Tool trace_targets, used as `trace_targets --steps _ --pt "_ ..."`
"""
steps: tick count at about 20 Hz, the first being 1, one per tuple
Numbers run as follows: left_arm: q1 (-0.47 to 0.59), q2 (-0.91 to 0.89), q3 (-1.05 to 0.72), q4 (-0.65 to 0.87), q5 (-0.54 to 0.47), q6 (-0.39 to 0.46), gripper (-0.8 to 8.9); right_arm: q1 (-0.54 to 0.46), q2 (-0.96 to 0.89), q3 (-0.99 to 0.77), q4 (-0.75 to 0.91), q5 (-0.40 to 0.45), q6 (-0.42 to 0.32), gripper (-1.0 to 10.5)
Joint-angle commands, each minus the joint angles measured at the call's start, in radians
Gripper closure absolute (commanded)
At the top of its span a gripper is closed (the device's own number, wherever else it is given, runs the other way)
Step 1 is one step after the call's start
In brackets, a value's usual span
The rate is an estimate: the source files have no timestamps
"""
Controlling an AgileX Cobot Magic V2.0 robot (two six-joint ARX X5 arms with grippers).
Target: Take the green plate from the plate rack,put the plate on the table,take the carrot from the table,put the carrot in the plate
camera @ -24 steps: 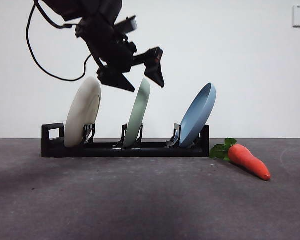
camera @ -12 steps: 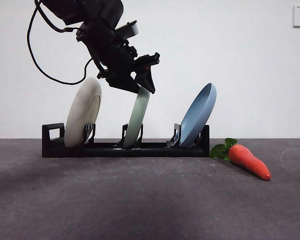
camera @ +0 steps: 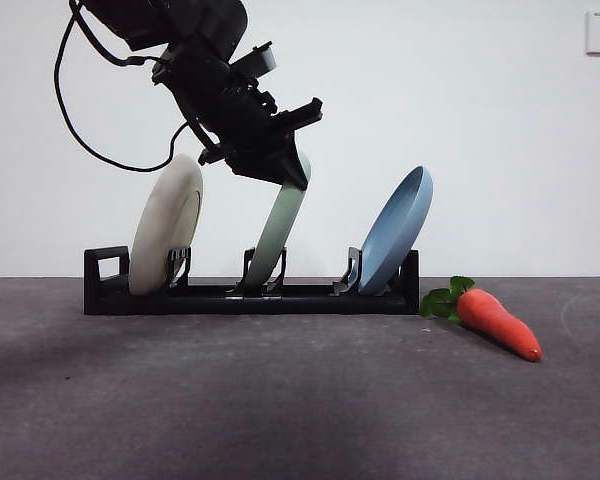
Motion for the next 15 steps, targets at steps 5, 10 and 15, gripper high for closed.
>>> trace_targets --steps 5,10,15 --pt "0.034 -0.021 0.002 0.127 0.124 -0.15 8.22 0.002 0.0 0.003 0.004 0.001 0.007 3.2" --pt "0.041 -0.111 0.003 0.138 0.214 -0.171 8.22 0.002 0.0 0.003 0.005 0.001 0.007 3.2" --pt "0.0 -0.257 0.003 0.083 0.329 -0.148 8.21 0.002 0.0 0.003 0.005 0.001 0.007 3.2"
